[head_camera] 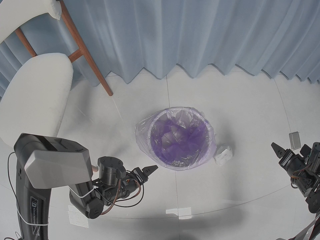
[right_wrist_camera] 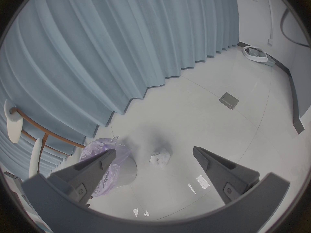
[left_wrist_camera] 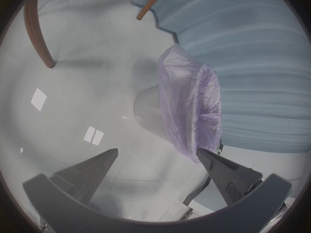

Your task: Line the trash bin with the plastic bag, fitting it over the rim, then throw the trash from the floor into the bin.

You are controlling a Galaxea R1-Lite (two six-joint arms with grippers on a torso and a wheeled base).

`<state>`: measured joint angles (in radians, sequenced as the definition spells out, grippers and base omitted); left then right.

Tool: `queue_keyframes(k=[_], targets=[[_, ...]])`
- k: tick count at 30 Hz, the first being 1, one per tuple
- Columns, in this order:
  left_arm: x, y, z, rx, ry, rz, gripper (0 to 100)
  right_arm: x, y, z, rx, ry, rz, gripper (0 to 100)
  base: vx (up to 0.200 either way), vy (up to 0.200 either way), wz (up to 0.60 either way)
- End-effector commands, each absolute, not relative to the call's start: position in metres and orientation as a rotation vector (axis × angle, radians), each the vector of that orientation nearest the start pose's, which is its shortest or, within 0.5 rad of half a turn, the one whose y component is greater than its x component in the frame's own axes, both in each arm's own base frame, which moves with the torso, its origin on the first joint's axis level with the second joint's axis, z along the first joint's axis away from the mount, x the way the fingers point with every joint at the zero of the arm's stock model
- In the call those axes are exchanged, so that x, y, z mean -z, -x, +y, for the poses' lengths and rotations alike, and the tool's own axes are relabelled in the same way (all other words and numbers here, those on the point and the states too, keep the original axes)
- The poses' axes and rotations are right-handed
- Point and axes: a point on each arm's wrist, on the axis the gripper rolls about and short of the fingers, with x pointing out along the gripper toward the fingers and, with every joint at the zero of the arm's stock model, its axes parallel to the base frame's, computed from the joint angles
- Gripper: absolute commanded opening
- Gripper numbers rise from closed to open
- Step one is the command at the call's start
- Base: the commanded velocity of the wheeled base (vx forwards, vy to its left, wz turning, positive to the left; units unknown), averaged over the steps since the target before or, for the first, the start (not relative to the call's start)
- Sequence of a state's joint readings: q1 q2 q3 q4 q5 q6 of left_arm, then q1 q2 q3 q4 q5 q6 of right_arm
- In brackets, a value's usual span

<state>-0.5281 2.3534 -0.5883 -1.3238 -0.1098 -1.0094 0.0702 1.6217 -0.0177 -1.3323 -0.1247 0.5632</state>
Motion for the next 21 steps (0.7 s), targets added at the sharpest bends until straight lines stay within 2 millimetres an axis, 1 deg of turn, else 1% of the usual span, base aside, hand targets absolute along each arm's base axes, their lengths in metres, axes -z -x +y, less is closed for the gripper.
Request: queue_keyframes(k=[1,3,5,7,9,14,17,21], targets=[[0.025,-0.301,-0.173,0.314,0.860,0.734,100,-0.092,-0.180,0.010,0.136,-0.530,0.266,100,0.000,0.000,0.00],[0.025,-0.304,-0.171,0.299,0.862,0.727,100,-0.092,-0.180,0.010,0.136,-0.530,0.266,100,0.000,0.000,0.00],[0.023,-0.311,-0.174,0.293,0.866,0.699,100,-0.092,-0.180,0.010,0.136,-0.529,0.266,100,0.000,0.000,0.00],[0.024,-0.312,-0.174,0.287,0.864,0.697,100,-0.092,-0.180,0.010,0.136,-0.529,0.266,100,0.000,0.000,0.00],[0.023,-0.319,-0.179,0.271,0.859,0.690,100,-0.092,-0.180,0.010,0.136,-0.529,0.266,100,0.000,0.000,0.00],[0.022,-0.323,-0.182,0.272,0.861,0.676,100,-0.092,-0.180,0.010,0.135,-0.526,0.263,100,0.000,0.000,0.00],[0.025,-0.330,-0.186,0.274,0.862,0.670,100,-0.092,-0.180,0.010,0.135,-0.524,0.263,100,0.000,0.000,0.00],[0.022,-0.339,-0.191,0.268,0.859,0.680,100,-0.092,-0.180,0.010,0.137,-0.524,0.265,100,0.000,0.000,0.00]])
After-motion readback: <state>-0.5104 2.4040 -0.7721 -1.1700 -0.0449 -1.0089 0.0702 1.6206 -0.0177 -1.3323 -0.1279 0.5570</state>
